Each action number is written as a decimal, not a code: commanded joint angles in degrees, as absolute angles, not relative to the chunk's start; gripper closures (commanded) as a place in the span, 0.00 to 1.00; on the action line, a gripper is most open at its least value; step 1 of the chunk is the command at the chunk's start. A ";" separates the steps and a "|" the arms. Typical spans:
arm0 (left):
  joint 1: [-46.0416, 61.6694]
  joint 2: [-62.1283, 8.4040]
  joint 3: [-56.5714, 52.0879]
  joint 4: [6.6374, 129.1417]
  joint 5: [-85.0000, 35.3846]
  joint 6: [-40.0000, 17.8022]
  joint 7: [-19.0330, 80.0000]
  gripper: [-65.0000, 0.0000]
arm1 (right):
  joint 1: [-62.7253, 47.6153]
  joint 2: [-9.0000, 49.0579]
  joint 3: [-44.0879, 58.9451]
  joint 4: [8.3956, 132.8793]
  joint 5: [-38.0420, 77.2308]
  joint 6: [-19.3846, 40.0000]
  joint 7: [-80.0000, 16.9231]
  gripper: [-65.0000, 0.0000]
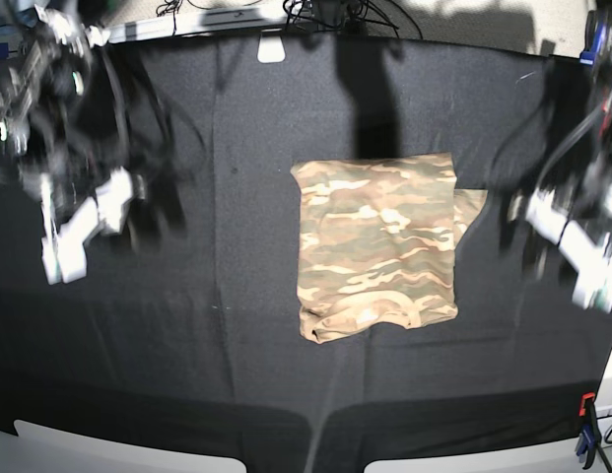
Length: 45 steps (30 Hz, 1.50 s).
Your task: Layout the t-shirt on the table in an organized manner, then fold the t-shirt properly
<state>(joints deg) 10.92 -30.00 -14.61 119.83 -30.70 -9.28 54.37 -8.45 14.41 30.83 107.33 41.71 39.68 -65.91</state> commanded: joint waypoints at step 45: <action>31.29 -17.85 9.85 44.23 -2.46 -27.00 24.93 0.54 | -41.50 25.45 -2.46 63.96 13.58 35.44 -27.35 0.62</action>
<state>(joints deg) 30.46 -17.19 9.80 43.57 -2.31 -26.74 24.32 -40.75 24.91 -2.74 63.07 13.30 35.07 -26.55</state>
